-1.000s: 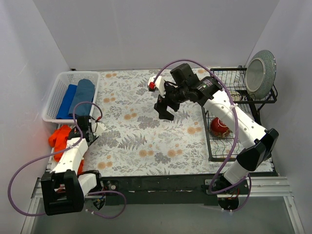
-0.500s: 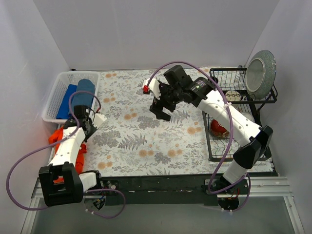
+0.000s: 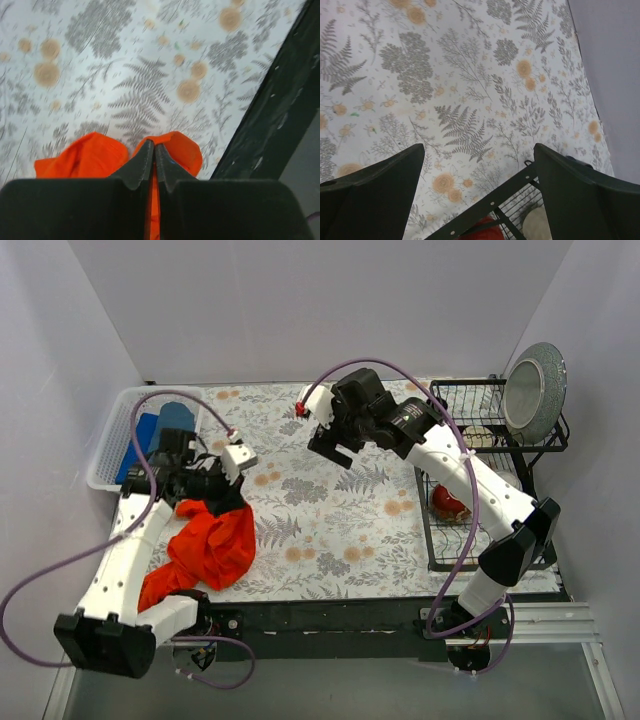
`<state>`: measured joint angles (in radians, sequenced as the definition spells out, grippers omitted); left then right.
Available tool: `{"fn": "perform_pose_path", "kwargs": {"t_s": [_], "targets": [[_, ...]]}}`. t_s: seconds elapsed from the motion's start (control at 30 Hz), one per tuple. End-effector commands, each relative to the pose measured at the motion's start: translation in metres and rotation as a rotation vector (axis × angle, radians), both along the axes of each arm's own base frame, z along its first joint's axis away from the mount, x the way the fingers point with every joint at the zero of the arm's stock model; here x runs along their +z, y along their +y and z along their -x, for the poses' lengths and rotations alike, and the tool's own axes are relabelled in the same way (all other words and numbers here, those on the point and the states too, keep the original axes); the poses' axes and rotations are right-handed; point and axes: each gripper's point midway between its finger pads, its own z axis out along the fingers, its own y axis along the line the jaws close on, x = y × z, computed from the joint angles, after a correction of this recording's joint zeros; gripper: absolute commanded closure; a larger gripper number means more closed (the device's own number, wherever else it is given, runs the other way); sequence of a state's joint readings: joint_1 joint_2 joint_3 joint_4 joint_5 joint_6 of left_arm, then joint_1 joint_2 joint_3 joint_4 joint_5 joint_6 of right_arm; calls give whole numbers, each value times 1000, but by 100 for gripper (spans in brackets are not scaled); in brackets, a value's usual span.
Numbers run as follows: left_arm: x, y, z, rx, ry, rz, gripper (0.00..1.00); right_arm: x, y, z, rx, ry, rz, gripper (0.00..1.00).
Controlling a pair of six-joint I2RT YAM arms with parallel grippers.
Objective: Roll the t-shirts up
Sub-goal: Flatten out the T-shirt at the center of the board.
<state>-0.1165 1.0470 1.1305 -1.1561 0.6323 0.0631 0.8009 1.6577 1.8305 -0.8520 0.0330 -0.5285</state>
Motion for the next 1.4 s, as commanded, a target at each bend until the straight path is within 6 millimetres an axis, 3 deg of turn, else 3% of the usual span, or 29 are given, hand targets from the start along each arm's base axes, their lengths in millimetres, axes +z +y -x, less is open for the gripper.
{"fn": "perform_pose_path", "kwargs": {"t_s": [0.0, 0.07, 0.1, 0.17, 0.2, 0.3, 0.33, 0.37, 0.43, 0.5, 0.53, 0.57, 0.63, 0.67, 0.77, 0.87, 0.97, 1.07, 1.13, 1.23, 1.37], "targets": [[36, -71, -29, -58, 73, 200, 100, 16, -28, -33, -154, -138, 24, 2], [45, -96, -38, -96, 85, 236, 100, 15, -40, -39, -199, -157, 43, 1], [62, -107, -48, -109, 49, 271, 100, 16, -47, -42, -225, -172, 57, 1], [64, -128, -58, -106, 104, 314, 100, 21, -60, -47, -267, -194, 60, 1], [75, -136, -67, -117, 75, 340, 100, 21, -66, -49, -281, -195, 65, 2], [82, -153, -76, -135, 84, 364, 100, 22, -87, -50, -327, -182, 54, 1], [81, -157, -79, -137, 91, 363, 80, 21, -87, -47, -317, -157, 31, 1], [85, -157, -83, -106, 85, 359, 71, 20, -96, -43, -314, -125, 25, 1], [96, -151, -91, -57, 40, 342, 50, 14, -85, -21, -201, -28, -39, 2], [91, -133, -92, -4, -8, 258, 40, -3, -76, 10, -52, 86, -49, 2], [76, -123, -88, 16, 6, 204, 38, -23, -77, 25, 5, 151, -24, 3], [69, -109, -85, 40, -10, 158, 36, -30, -76, 37, 70, 170, -11, 3], [35, -76, -82, 92, 5, 18, 35, -59, -77, 59, 135, 261, 6, 4], [4, -50, -79, 154, 66, -35, 33, -67, -77, 63, 148, 272, 13, 4], [-35, -7, -71, 261, 177, -91, 33, -96, -73, 63, 189, 280, 45, 5], [-54, 2, -59, 307, 271, -119, 31, -118, -66, 45, 187, 261, 70, 5], [-48, 1, -57, 354, 260, -81, 30, -136, -60, 24, 176, 229, 85, 9], [-44, 0, -51, 374, 261, -62, 30, -160, -53, 19, 287, 207, 128, 13], [-39, 1, -48, 380, 253, -58, 30, -184, -56, 16, 317, 218, 179, 15], [-31, 5, -45, 391, 230, -67, 30, -206, -60, 6, 328, 218, 235, 16], [-23, 14, -45, 408, 187, -101, 30, -215, -54, -15, 336, 179, 244, 16]]}}
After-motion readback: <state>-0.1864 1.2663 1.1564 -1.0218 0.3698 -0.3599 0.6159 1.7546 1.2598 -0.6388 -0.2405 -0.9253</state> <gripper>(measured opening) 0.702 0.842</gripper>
